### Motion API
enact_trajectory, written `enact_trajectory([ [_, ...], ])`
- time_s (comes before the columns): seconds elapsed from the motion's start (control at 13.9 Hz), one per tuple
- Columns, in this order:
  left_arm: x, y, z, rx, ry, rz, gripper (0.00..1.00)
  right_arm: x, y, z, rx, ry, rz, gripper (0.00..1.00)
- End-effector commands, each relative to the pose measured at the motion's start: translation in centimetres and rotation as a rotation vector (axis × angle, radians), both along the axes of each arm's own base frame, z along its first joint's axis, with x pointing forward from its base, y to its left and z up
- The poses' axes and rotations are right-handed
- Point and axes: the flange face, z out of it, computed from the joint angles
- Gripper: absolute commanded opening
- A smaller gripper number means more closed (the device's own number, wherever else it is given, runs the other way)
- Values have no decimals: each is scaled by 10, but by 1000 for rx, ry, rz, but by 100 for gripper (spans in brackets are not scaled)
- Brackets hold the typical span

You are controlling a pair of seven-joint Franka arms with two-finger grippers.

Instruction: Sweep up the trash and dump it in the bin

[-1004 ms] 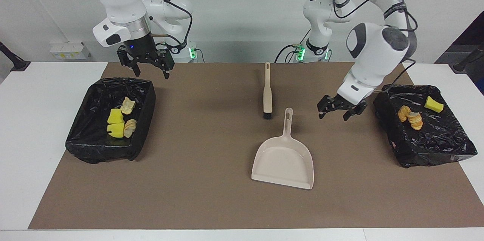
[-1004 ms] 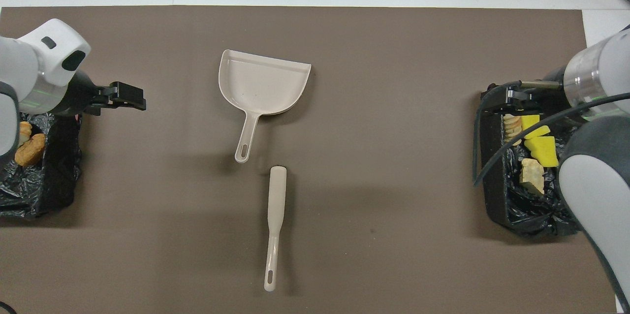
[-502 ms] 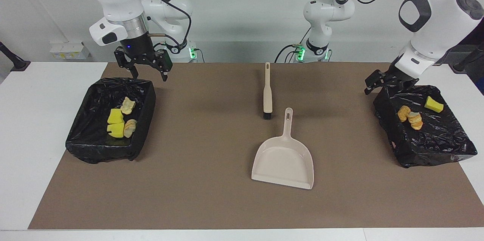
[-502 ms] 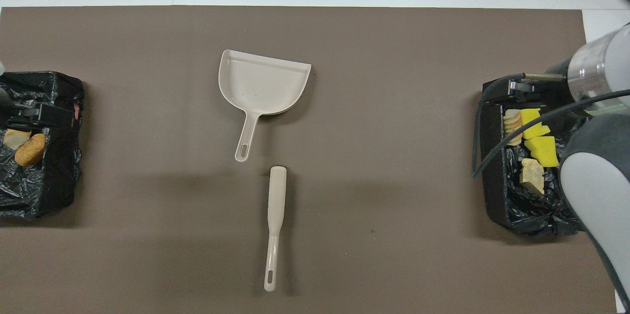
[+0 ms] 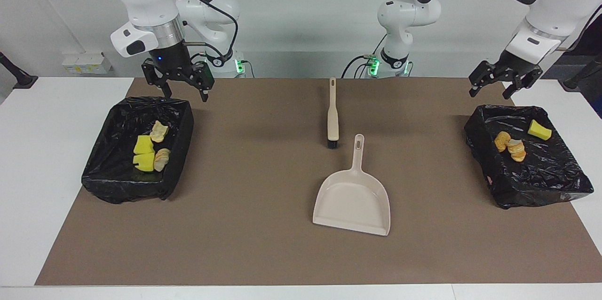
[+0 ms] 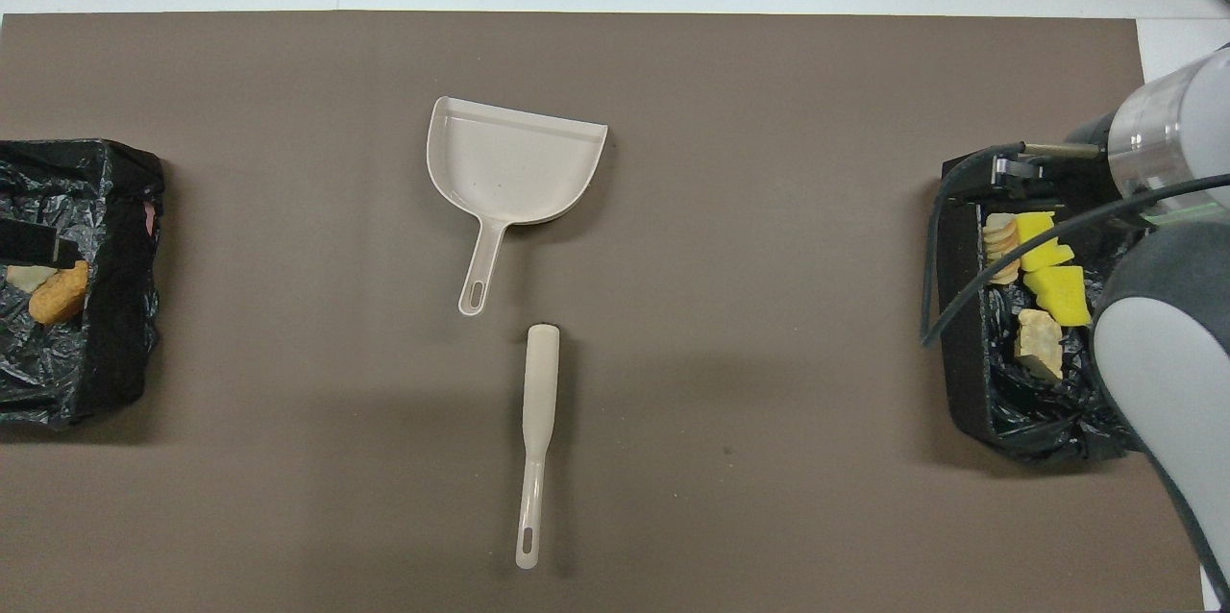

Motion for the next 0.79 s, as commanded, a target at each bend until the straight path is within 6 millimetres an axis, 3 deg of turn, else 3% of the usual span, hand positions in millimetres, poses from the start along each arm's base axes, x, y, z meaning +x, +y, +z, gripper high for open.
enact_trajectory([
  [0.0,-3,-8,9,11,15,23,100,3,-2,2,11,-11,6,100],
  [0.72,-12,-7,1,3,21,30,100,3,-1,2,10,-10,8,100],
])
